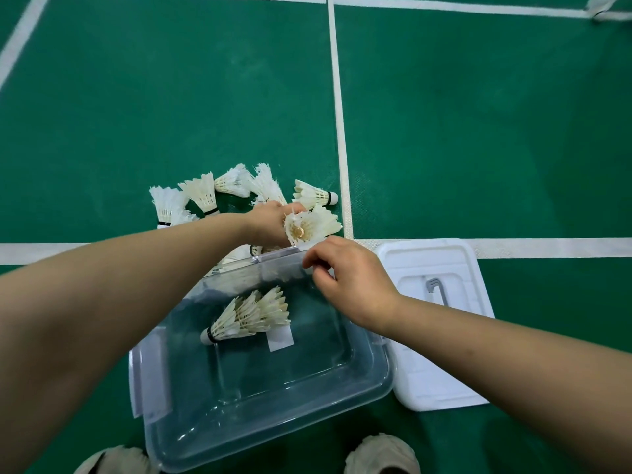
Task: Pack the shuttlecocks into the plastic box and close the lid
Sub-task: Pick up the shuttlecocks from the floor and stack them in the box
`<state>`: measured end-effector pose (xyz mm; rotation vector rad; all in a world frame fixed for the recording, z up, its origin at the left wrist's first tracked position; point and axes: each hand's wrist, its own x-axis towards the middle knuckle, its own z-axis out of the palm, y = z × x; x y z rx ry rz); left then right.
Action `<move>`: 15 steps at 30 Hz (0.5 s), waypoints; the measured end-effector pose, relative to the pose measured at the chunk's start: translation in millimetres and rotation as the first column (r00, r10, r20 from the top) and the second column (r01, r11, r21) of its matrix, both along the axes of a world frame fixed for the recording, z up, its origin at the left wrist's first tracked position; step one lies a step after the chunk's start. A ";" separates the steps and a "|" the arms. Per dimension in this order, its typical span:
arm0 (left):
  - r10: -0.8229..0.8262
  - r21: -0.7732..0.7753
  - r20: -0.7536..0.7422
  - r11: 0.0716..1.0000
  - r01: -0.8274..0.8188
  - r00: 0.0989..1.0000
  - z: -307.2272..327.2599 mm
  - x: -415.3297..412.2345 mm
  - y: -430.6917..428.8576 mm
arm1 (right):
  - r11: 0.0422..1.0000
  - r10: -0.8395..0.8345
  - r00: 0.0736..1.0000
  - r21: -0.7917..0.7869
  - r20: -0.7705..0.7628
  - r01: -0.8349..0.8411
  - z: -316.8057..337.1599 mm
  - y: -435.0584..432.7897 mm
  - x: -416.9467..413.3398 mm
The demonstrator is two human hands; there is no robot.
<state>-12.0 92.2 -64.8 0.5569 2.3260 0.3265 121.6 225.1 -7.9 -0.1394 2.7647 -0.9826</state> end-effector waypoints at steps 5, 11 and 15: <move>-0.114 -0.103 -0.013 0.988 0.112 0.993 1.4 -6.4 -3.5 | 1.000 0.019 1.000 0.007 -0.003 -0.019 -1.1 2.5 1.5; -0.196 -0.074 -0.066 0.979 0.191 0.978 9.8 -8.1 -14.2 | 1.000 0.028 1.000 0.004 -0.005 -0.028 -1.1 3.0 1.9; -0.169 -0.029 -0.120 0.986 0.167 0.978 10.0 -8.3 -19.1 | 1.000 0.030 1.000 0.003 0.004 -0.030 -0.9 3.4 2.1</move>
